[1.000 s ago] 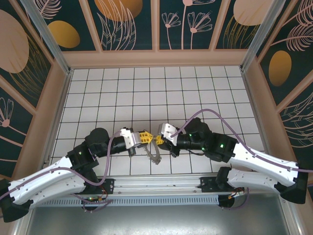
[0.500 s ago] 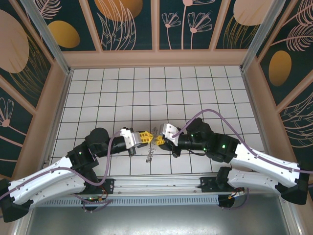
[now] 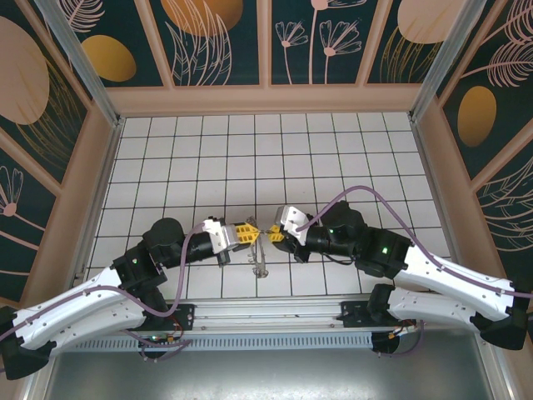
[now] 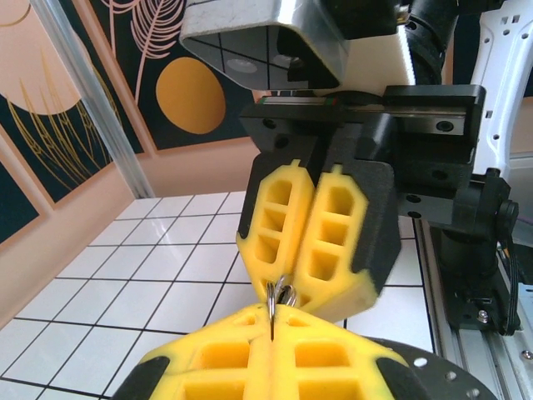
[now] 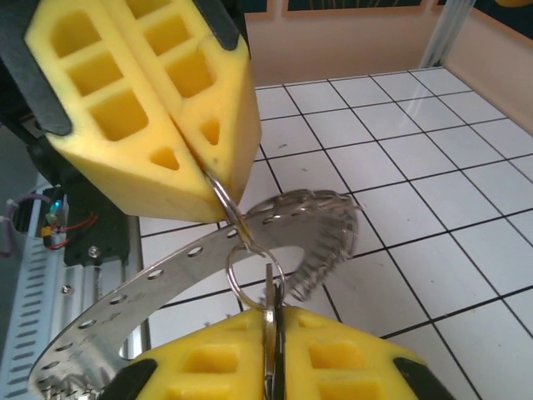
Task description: Put the keys on the keyring
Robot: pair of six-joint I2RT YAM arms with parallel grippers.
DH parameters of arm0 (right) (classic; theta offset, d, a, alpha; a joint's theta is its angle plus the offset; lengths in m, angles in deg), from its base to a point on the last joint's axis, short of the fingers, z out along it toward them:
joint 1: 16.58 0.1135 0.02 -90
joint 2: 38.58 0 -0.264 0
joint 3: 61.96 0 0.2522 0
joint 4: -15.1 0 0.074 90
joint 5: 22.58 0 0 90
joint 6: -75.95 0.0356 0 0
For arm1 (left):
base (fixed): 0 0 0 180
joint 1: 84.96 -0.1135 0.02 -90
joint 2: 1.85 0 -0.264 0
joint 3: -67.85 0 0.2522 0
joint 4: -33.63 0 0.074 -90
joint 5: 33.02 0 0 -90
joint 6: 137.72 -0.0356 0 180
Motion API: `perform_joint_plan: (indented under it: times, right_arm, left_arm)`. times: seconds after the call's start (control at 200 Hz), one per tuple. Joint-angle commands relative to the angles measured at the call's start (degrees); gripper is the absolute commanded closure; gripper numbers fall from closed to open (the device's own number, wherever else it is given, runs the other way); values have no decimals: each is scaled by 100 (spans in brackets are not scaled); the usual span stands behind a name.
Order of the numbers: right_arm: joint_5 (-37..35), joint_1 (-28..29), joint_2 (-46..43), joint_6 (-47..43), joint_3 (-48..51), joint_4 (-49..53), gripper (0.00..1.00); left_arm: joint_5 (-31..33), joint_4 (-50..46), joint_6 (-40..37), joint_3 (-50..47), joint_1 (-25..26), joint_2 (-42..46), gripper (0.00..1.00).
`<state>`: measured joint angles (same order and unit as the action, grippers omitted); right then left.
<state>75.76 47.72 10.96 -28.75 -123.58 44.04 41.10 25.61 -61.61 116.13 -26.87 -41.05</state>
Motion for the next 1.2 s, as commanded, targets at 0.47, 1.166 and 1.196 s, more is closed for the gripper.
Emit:
perform_joint_plan:
  times: [0.47,1.166,1.196]
  right_arm:
    - [115,24,-134,-77,-13,-401,100]
    - [-435,-218,-19,134,139,-256,100]
    - [-408,-247,-15,142,150,-267,100]
  left_arm:
    - [-116,182,53,112,-13,87,100]
    - [-223,244,53,160,-16,175,100]
    - [-223,240,52,156,-10,189,100]
